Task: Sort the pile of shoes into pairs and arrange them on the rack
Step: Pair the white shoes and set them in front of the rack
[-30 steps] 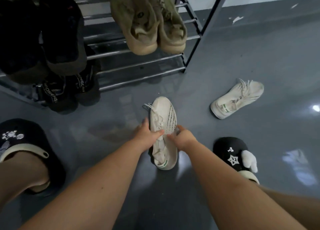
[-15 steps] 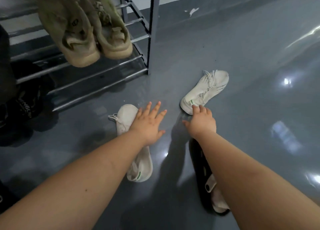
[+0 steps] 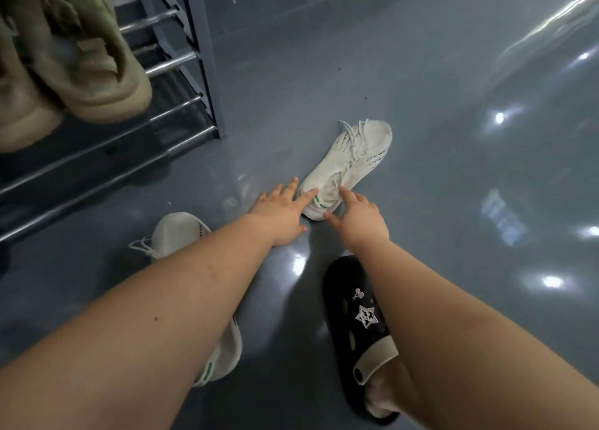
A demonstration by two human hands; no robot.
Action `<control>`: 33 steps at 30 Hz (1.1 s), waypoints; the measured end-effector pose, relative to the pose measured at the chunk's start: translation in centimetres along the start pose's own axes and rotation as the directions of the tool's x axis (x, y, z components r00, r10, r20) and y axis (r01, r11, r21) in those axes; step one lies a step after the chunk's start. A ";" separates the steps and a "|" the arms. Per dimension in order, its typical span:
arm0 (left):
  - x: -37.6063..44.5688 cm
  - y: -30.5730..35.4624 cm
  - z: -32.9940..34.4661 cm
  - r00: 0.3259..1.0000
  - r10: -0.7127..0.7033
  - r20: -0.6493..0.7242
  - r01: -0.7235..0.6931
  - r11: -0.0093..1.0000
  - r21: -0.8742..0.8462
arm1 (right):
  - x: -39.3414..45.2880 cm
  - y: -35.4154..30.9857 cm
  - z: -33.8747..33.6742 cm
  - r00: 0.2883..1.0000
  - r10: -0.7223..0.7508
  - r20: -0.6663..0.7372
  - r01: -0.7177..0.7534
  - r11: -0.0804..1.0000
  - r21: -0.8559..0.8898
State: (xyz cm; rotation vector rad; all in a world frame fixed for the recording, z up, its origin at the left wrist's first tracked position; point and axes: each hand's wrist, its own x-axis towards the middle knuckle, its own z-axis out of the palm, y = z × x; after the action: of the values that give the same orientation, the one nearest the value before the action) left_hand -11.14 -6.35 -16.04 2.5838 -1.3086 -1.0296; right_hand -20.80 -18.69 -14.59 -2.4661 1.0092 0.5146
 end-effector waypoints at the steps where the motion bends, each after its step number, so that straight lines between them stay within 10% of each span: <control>1: 0.4 0.1 0.2 1.000 0.008 0.002 -0.008 1.000 -0.027 | 0.2 0.2 0.1 1.000 -0.003 -0.009 0.003 1.000 0.026; 16: -2.8 -0.7 0.3 0.968 -0.231 -0.095 0.076 0.633 -0.771 | -2.3 -4.0 1.4 0.992 0.065 -0.111 0.002 0.857 0.515; 33: -22.5 -7.4 -1.7 0.685 -0.625 -0.374 0.002 0.515 -0.857 | -15.8 -17.3 2.3 0.952 -0.286 -0.108 0.269 0.616 0.740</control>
State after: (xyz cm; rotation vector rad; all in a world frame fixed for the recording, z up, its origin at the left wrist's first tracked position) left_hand -14.34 14.58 -5.19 2.0790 -0.0307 -0.4292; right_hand -19.26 2.63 -4.73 -1.7838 0.6142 -0.0136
